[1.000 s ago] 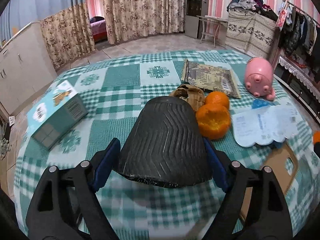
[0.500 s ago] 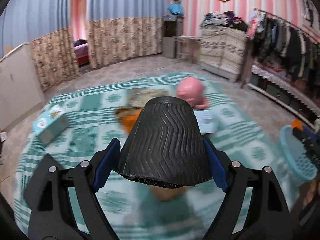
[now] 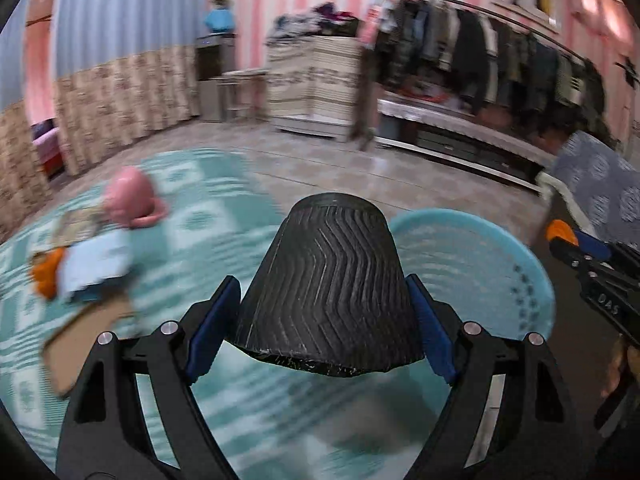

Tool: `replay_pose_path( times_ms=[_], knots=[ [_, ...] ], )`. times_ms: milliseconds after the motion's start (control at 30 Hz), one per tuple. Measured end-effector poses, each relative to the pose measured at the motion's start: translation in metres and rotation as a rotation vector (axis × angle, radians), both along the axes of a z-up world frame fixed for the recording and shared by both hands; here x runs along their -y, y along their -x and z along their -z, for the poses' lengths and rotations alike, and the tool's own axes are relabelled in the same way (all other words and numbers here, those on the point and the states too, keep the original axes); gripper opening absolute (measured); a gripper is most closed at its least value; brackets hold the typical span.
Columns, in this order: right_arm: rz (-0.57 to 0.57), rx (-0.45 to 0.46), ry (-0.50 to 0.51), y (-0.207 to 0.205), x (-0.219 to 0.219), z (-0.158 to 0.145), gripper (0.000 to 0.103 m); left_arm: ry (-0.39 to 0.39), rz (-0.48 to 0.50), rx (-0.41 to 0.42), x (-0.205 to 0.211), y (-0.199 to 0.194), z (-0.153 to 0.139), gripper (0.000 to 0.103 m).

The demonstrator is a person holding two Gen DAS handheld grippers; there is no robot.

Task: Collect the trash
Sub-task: 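Drop the black roll into the basket with the left tool while the right tool drops the orange cup, then return to the table and grasp the orange peel with the left tool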

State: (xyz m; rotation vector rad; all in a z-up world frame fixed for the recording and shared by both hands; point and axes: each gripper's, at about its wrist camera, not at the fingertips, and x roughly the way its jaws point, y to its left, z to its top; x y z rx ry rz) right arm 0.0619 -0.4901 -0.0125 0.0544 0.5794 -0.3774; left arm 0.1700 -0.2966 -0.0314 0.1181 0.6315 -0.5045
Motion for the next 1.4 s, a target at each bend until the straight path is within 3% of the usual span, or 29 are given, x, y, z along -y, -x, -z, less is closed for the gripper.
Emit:
replay_pose_path(
  times_ms=[267, 400, 467, 567, 767, 1167, 1200, 1233, 1300, 1400],
  knots=[
    [0.05, -0.027, -0.045, 0.003, 0.038, 0.018, 0.04, -0.001, 0.102, -0.006, 0.089, -0.008, 0.025, 0.082],
    [0.061, -0.031, -0.048, 0.002, 0.045, 0.022, 0.04, -0.011, 0.157, -0.023, 0.105, -0.014, 0.028, 0.085],
    [0.062, -0.037, -0.055, 0.0, 0.045, 0.027, 0.04, -0.013, 0.154, 0.007, 0.104, -0.011, 0.025, 0.098],
    [0.052, -0.041, -0.063, -0.006, 0.039, 0.031, 0.04, -0.019, 0.131, 0.034, 0.094, -0.01, 0.017, 0.097],
    [0.028, -0.026, -0.095, -0.013, 0.021, 0.032, 0.04, 0.001, 0.015, 0.081, 0.039, -0.012, -0.008, 0.098],
    [0.014, -0.007, -0.175, -0.053, -0.015, 0.033, 0.041, -0.007, -0.183, 0.098, -0.083, -0.012, -0.031, 0.098],
    [0.017, -0.01, -0.179, -0.057, -0.016, 0.034, 0.045, -0.007, -0.197, 0.099, -0.092, -0.013, -0.033, 0.097],
    [0.021, -0.012, -0.184, -0.062, -0.019, 0.035, 0.06, -0.005, -0.218, 0.099, -0.105, -0.013, -0.035, 0.098],
    [0.028, -0.003, -0.176, -0.067, -0.028, 0.034, 0.078, -0.003, -0.244, 0.097, -0.123, -0.013, -0.037, 0.098],
    [0.046, 0.004, -0.146, -0.073, -0.041, 0.03, 0.085, -0.007, -0.291, 0.105, -0.153, -0.014, -0.038, 0.097]
  ],
)
